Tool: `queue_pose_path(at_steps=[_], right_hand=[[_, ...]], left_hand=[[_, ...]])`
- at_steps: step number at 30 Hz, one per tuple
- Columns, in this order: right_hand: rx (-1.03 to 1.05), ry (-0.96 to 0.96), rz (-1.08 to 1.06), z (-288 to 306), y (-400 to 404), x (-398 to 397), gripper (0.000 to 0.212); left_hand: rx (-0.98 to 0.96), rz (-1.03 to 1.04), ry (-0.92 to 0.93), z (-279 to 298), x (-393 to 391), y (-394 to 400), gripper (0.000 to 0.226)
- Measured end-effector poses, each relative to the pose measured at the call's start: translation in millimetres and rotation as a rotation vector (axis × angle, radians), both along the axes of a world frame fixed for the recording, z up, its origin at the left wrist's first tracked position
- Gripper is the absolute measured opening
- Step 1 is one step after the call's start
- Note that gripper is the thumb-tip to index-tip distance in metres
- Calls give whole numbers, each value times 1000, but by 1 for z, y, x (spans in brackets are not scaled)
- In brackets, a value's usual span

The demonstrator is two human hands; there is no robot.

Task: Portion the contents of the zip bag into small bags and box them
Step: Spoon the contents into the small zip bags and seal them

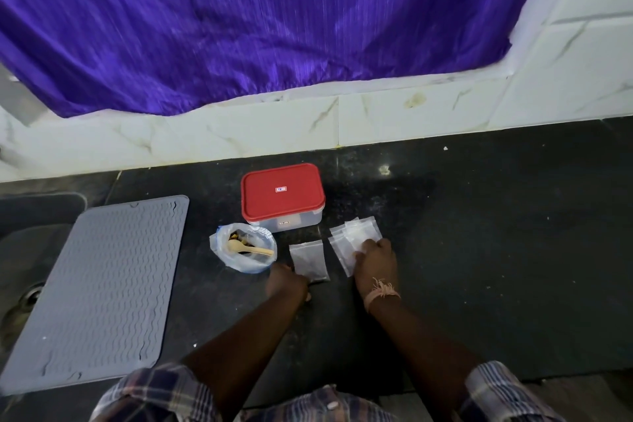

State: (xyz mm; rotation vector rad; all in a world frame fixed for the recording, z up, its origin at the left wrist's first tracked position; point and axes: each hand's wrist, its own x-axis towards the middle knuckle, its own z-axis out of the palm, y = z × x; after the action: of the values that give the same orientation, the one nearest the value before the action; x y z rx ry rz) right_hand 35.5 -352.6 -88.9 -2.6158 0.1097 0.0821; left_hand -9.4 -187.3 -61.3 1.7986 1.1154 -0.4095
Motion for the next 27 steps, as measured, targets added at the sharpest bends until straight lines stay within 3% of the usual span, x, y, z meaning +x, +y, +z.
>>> queue_pose_path(at_steps=[5,8,9,12,15,16,19,21,24,27], right_hand=[[27,-112,-97,19,6,-4,21],[15,-237,-189,39,13,-10,13],[-3,-294,-163,45,16,-13,10],[-31,-420,56,52,32,-25,12],[-123,-423,286,46,50,-40,28],[-160,-431,347,44,54,-43,29],[-220,-446,437,44,58,-46,24],[-225,-438,450,46,56,-43,25],[-91,-389,366,56,59,-37,28],[253,-363,187,71,76,-32,31]], left_hand=[[83,-103,32,2,0,5,44],[-65,4,-68,32,1,0,21],[-134,46,-129,36,6,0,16],[-373,92,-332,57,19,5,36],[-469,109,-360,69,27,17,58],[-479,104,-352,71,28,23,54],[-499,117,-349,75,23,36,10],[-513,100,-345,75,17,44,14],[-542,106,-389,76,10,54,12],[-598,130,-401,81,6,62,9]])
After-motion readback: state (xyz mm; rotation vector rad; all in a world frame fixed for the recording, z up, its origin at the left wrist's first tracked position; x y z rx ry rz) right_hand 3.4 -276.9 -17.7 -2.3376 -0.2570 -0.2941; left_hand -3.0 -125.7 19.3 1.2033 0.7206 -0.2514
